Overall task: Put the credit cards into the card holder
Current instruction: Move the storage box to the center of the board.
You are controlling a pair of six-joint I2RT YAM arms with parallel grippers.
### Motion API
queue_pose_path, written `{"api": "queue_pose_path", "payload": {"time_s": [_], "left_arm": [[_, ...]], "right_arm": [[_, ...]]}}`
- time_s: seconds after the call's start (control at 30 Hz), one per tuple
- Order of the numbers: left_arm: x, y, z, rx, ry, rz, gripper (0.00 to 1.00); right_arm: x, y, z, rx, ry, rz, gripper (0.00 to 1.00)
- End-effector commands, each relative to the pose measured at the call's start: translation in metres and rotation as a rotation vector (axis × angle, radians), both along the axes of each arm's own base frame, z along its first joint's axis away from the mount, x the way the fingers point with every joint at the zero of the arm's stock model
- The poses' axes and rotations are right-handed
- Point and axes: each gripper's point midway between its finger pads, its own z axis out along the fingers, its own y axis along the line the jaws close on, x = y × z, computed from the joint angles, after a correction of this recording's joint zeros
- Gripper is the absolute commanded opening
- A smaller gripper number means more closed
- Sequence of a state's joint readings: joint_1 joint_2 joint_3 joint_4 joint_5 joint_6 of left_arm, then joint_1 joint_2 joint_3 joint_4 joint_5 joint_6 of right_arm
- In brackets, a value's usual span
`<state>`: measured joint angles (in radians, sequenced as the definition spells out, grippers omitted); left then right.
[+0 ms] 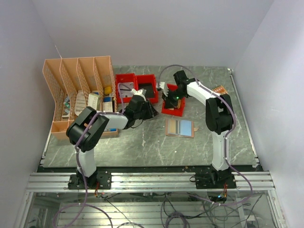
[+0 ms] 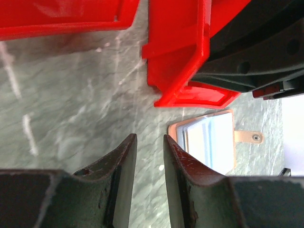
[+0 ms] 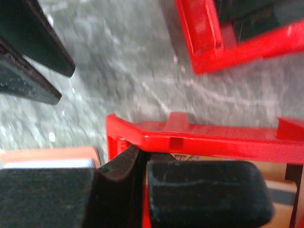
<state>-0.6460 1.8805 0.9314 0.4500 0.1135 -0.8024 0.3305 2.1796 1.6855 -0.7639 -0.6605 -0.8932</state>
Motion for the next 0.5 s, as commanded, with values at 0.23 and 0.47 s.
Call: {"api": "queue_pose_path", "payload": {"time_s": [0.23, 0.47], "left_arm": [[-0.012, 0.034, 0.015, 0.008, -0.029, 0.063, 0.41], [-0.005, 0.012, 0.01, -0.091, 0.0, 0.033, 0.42]], "right_arm": [[0.036, 0.031, 0.034, 0.036, -0.024, -0.13, 0.16], [0.046, 0.004, 0.02, -0.031, 0.066, -0.199, 0.33]]}}
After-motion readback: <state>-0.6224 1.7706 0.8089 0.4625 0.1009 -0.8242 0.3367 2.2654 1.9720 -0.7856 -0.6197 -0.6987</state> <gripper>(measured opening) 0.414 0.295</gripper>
